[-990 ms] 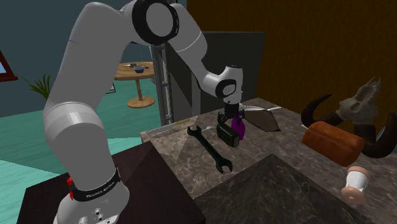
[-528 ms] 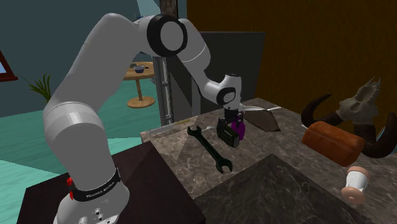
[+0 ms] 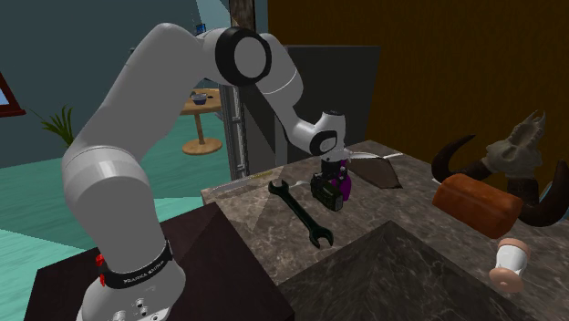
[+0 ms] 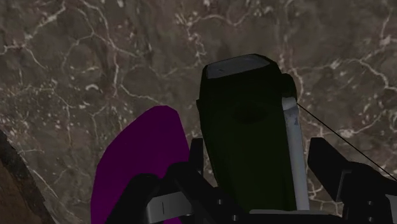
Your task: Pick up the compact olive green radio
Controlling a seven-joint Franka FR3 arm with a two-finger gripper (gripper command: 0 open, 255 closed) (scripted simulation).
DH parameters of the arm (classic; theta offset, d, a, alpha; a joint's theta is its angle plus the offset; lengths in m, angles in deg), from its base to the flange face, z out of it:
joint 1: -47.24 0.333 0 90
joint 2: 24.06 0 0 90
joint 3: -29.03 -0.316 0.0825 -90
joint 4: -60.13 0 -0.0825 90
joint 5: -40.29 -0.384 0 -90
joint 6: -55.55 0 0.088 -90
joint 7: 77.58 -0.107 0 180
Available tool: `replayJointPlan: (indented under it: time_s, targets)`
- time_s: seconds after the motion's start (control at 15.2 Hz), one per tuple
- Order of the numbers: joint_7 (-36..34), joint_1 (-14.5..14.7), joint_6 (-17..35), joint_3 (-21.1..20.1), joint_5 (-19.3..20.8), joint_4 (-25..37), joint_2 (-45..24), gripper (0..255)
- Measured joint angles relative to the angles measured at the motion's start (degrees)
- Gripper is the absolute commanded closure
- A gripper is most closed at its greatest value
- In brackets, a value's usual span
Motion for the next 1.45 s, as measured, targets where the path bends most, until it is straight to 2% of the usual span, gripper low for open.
replayJointPlan:
  time_s: [0.46, 1.45]
  targets:
    - [-0.01, 0.0, -0.16, 0.01, 0.01, -0.02, 0.15, 255]
    - [-0.67, 0.63, -7.25, 0.82, 0.86, -1.17, 8.28, 255]
